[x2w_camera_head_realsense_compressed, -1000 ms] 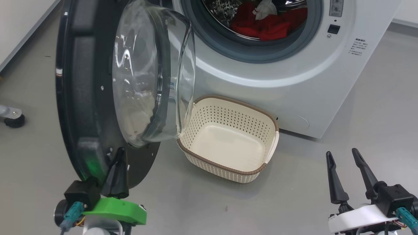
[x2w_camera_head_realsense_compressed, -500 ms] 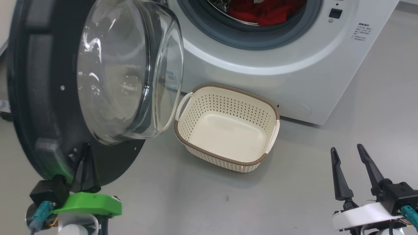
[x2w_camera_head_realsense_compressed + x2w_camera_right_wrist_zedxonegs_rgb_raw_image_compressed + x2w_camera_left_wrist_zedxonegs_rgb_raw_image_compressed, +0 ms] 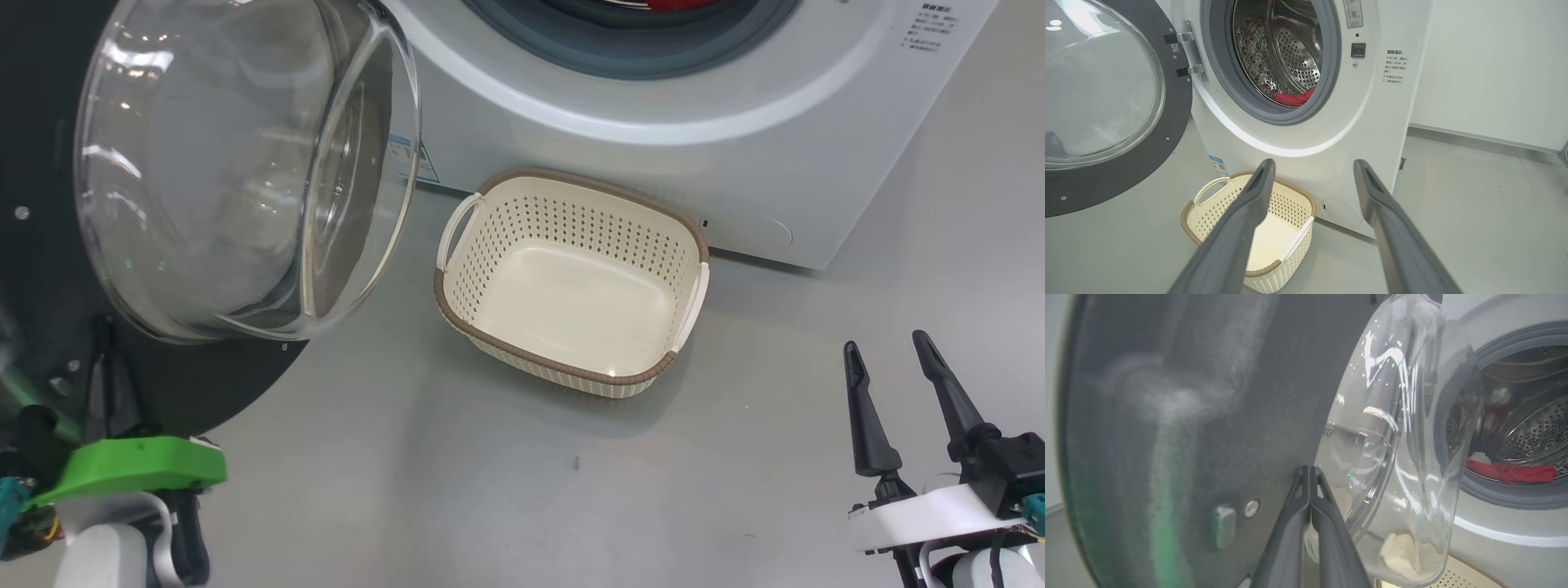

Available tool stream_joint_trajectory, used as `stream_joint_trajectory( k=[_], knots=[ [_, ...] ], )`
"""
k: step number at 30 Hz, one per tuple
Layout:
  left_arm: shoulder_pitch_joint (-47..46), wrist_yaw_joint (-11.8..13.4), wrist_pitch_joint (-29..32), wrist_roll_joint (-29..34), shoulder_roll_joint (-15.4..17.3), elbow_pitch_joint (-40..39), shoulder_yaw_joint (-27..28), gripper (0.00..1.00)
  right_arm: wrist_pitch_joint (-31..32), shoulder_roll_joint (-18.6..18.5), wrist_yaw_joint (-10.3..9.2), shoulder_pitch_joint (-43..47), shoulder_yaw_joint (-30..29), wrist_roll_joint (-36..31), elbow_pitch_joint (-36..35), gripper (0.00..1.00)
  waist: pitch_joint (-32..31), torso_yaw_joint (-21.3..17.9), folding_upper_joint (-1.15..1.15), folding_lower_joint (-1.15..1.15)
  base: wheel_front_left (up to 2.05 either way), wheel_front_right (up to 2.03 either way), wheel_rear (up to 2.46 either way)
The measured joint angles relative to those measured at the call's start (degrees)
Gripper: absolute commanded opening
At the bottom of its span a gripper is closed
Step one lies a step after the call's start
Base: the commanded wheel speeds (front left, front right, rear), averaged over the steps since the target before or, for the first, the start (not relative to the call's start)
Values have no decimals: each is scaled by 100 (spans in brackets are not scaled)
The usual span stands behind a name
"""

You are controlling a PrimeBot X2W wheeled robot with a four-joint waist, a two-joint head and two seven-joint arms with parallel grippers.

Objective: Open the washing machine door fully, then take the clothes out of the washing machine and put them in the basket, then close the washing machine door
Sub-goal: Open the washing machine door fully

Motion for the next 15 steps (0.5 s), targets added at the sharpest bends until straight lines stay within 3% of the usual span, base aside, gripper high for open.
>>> stream_joint_trajectory(
  k=[15],
  knots=[
    [-537, 1, -18, -57, -58, 456, 789, 0, 0, -101, 2, -226, 0, 0, -14, 100, 320, -2, 0, 0, 0, 0, 0]
  ],
)
